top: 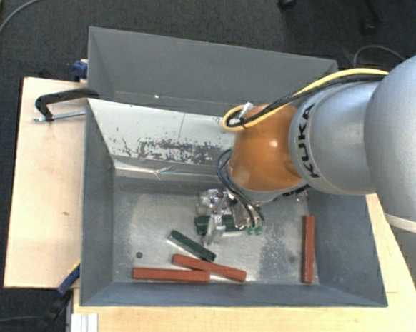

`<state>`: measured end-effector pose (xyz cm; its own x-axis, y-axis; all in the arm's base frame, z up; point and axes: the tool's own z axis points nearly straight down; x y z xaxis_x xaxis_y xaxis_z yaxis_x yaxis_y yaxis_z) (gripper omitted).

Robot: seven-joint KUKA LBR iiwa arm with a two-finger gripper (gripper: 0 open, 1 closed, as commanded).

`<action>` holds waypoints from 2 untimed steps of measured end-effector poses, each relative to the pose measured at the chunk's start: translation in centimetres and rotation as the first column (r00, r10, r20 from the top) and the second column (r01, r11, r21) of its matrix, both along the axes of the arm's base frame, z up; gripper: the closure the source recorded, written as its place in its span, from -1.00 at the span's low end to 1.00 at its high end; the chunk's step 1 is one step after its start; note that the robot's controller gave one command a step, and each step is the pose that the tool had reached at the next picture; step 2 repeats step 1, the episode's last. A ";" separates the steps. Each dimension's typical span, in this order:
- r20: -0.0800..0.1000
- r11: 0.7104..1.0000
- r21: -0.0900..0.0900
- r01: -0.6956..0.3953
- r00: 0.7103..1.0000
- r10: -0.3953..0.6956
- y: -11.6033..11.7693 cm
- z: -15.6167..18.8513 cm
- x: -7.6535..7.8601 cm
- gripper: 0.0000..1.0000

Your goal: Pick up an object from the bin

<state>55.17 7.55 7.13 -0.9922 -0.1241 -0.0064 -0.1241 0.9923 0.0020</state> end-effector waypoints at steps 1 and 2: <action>0.009 1.000 0.001 0.007 1.000 -0.007 1.3 14.4 -0.1 1.00; 0.009 1.000 0.001 0.007 1.000 -0.007 1.3 14.4 -0.1 1.00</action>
Offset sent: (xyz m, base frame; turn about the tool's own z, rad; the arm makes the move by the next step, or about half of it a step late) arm -0.0039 0.0115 0.1376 0.0083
